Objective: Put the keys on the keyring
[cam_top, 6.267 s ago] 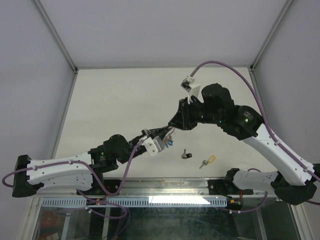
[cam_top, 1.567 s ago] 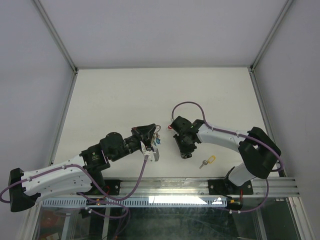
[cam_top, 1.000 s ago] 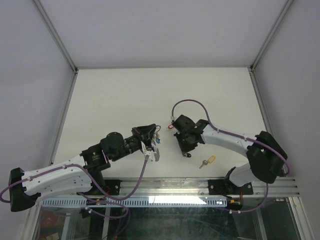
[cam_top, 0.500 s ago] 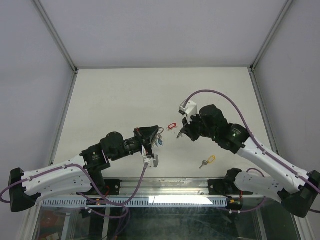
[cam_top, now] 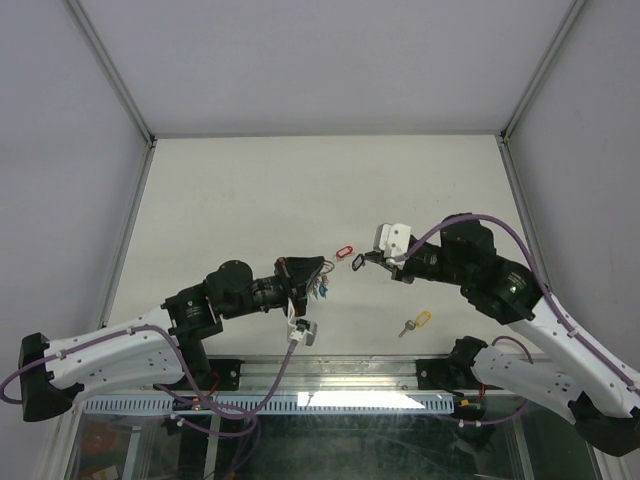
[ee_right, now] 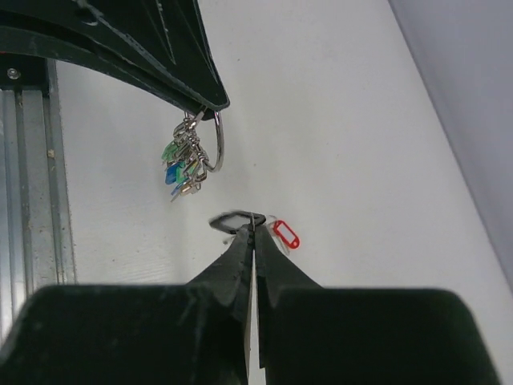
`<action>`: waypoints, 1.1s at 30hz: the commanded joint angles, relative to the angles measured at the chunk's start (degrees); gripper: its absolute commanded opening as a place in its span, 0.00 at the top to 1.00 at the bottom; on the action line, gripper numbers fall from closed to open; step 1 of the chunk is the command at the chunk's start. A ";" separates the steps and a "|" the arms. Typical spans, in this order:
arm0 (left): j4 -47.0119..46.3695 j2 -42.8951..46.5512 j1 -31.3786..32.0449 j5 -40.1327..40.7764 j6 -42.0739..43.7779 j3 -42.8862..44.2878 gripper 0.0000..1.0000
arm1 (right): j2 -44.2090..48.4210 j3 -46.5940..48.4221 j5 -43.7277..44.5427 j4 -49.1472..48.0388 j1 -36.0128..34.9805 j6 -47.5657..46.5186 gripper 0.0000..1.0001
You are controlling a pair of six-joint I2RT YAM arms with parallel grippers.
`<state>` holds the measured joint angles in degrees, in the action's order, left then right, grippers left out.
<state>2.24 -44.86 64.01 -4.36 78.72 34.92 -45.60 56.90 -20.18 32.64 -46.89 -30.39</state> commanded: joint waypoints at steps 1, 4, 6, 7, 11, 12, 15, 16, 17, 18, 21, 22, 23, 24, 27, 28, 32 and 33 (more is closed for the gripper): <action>-0.44 -0.68 -0.43 -3.15 5.53 4.71 1.00 | 0.95 4.17 -4.24 1.35 0.05 -11.31 1.00; -0.23 -1.08 0.20 -2.20 6.90 5.18 1.00 | 0.42 5.78 -5.22 2.33 0.13 -15.12 1.00; 0.07 -1.57 0.91 -1.04 8.25 5.44 1.00 | -0.11 6.17 -4.99 2.33 0.11 -16.67 1.00; 0.31 -1.90 1.25 -0.49 8.87 5.64 1.00 | -0.36 6.33 -4.88 2.30 0.06 -17.44 1.00; 1.15 -2.83 3.27 1.34 11.21 6.28 1.00 | -0.88 6.66 -6.20 2.33 0.05 -21.57 1.00; 1.23 -2.98 3.68 1.62 11.60 6.33 1.00 | -1.01 6.95 -6.55 2.36 0.13 -21.98 1.00; 1.36 -3.14 4.65 2.11 12.55 6.66 1.00 | -2.62 9.19 -7.21 4.67 0.05 -22.94 1.00; 1.40 -3.25 4.98 2.16 12.70 6.85 1.00 | -3.71 10.17 -7.62 6.00 0.05 -23.31 1.00; 1.55 -3.35 5.31 2.16 12.95 7.11 1.00 | -4.54 11.06 -8.33 7.44 0.07 -24.03 1.00; 1.66 -3.45 5.74 2.15 12.96 7.38 1.00 | -5.19 11.71 -9.23 8.56 -0.01 -24.62 1.00; 2.02 -3.84 6.43 2.18 13.35 7.79 1.00 | -5.70 11.79 -10.64 9.34 -1.51 -25.69 1.00; 2.13 -3.91 6.52 2.31 13.52 7.87 1.00 | -5.92 11.96 -10.88 9.82 -2.00 -25.80 1.00; 2.32 -4.03 6.63 2.52 13.70 7.88 1.00 | -6.37 12.27 -10.88 10.61 -2.44 -25.99 1.00; 2.57 -4.14 6.72 2.68 13.97 8.01 1.00 | -6.98 12.82 -10.50 11.56 -2.94 -26.03 1.00; 2.98 -4.37 6.94 3.08 14.36 8.24 1.00 | -9.19 14.76 -9.25 14.18 -4.65 -26.20 1.00; 3.18 -4.47 7.04 3.08 14.38 8.28 1.00 | -9.87 15.15 -8.73 14.77 -5.22 -26.28 1.00; 3.76 -4.71 7.25 3.08 14.53 8.53 1.00 | -11.52 16.04 -6.32 15.28 -7.25 -26.54 1.00; 3.82 -4.71 7.32 3.04 14.52 8.53 1.00 | -11.81 16.19 -5.54 15.33 -7.70 -26.56 1.00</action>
<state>8.51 -49.74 70.61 -1.41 91.42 40.10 -56.80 70.15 -28.05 47.48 -52.90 -55.96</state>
